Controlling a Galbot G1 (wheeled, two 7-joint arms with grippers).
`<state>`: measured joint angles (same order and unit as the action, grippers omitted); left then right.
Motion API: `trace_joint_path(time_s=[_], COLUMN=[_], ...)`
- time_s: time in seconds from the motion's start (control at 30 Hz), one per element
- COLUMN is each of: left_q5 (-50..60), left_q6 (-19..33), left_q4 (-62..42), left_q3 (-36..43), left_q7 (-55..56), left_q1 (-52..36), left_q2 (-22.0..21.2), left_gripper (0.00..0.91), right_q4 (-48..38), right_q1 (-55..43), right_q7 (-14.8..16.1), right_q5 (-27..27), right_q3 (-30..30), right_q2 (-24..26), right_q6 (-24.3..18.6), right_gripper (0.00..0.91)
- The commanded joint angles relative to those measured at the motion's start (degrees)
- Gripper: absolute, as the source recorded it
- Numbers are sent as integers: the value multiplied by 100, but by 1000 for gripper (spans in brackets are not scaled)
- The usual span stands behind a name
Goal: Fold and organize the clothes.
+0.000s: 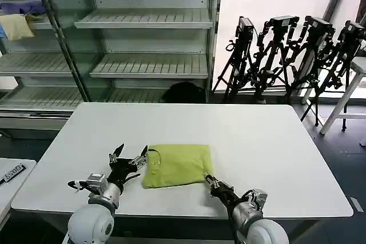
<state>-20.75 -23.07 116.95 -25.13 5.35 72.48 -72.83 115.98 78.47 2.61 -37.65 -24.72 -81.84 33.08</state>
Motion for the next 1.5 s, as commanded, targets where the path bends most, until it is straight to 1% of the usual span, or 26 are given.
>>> trace_joint_path(time_s=[0.03, 0.13, 0.27, 0.3, 0.33, 0.37, 0.4, 0.53, 0.77, 0.83, 0.87, 0.9, 0.97, 1.03, 1.07, 1.1, 1.13, 1.23, 1.3, 1.37, 1.5], left_q5=[18, 26, 28, 29, 28, 28, 26, 9, 18, 17, 16, 15, 14, 17, 23, 83, 136, 151, 144, 133, 277], left_q6=[-8, -22, -37, -37, -36, -35, -30, 0, -4, -5, 0, 21, 58, 185, 268, 353, 418, 569, 741, 889, 958], left_q4=[-3, 26, 80, 92, 94, 102, 105, 144, 234, 245, 246, 246, 243, 228, 229, 235, 248, 291, 292, 298, 335], left_q3=[-5, 0, -6, -8, -11, -13, -13, -15, -56, -83, -94, -105, -114, -104, -98, -86, -84, -70, -88, -115, -54], left_q7=[-6, -5, -1, -1, -1, -2, -10, -59, -72, -71, -72, -72, -70, -77, -88, -139, -212, -246, -249, -244, -245], left_q1=[15, 20, 32, 37, 44, 51, 67, 122, 151, 140, 139, 142, 152, 180, 202, 234, 266, 377, 432, 471, 562], left_q2=[6, 4, 5, 6, 5, 1, 0, -22, 39, 48, 47, 37, 17, -4, -14, -21, -27, -48, -59, -62, -49], left_gripper=[907, 907, 907, 907, 907, 907, 907, 907, 907, 907, 907, 907, 907, 907, 907, 907, 907, 907, 907, 907, 907], right_q4=[276, 334, 377, 368, 364, 359, 358, 450, 922, 1020, 1077, 1111, 1175, 1209, 1194, 1172, 1133, 1046, 910, 808, 611], right_q1=[582, 621, 576, 563, 558, 558, 563, 662, 971, 990, 966, 913, 765, 608, 482, 413, 341, 241, 194, 146, 50], right_q7=[277, 392, 341, 343, 345, 323, 315, 281, 39, -19, -22, -43, -128, -299, -380, -387, -414, -509, -533, -596, -633], right_q5=[295, 546, 674, 720, 753, 759, 761, 801, 943, 1289, 1736, 1987, 2340, 2621, 2910, 3393, 3751, 3798, 3869, 3801, 3803], right_q3=[-364, -236, -171, -175, -182, -201, -211, -315, -565, -624, -676, -720, -793, -827, -846, -853, -854, -865, -880, -895, -913], right_q2=[217, 149, 69, 68, 75, 84, 86, 95, 149, 140, 114, 90, 36, 32, 36, 52, 111, 192, 241, 268, 382], right_q6=[-2, -14, 1, -1, -2, -11, -12, -66, -51, -187, -263, -311, -287, -304, -307, -307, -343, -321, -419, -491, -730], right_gripper=[0, 0, 0, 171, 464, 705, 907, 907, 907, 907, 907, 907, 907, 907, 907, 907, 907, 907, 907, 907, 907])
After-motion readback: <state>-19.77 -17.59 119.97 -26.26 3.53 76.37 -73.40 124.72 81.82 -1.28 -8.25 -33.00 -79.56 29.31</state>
